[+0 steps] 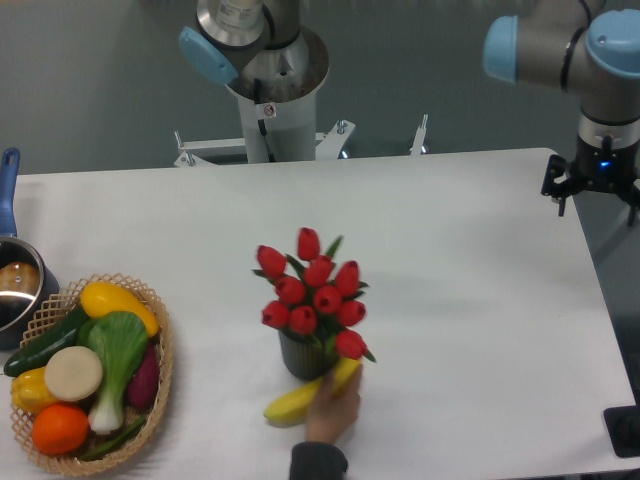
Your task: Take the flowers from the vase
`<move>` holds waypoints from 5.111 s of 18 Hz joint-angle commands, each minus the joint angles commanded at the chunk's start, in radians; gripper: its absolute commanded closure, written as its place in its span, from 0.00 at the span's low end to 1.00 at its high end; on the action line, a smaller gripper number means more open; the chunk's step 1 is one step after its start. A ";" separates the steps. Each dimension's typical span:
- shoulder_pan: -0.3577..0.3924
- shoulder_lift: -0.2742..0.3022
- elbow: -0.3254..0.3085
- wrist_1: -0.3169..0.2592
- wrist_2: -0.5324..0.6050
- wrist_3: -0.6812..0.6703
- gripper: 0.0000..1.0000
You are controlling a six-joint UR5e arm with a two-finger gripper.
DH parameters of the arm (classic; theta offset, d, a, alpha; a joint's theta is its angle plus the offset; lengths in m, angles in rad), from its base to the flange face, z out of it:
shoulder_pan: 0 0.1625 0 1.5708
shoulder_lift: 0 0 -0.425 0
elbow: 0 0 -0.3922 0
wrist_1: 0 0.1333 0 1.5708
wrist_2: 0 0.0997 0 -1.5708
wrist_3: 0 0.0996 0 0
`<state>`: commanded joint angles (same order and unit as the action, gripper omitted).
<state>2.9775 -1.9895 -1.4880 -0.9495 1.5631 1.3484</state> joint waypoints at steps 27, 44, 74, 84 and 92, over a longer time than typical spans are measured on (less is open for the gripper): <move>-0.098 0.219 -0.399 0.178 -0.461 -0.071 0.00; -0.233 0.313 -0.592 0.175 -1.087 -0.063 0.00; -0.348 0.393 -0.577 0.170 -1.083 -0.231 1.00; -0.304 0.399 -0.388 0.170 -1.115 -0.554 1.00; -0.262 0.388 -0.302 0.170 -1.172 -0.709 1.00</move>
<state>2.7151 -1.6015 -1.7902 -0.7793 0.3912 0.6398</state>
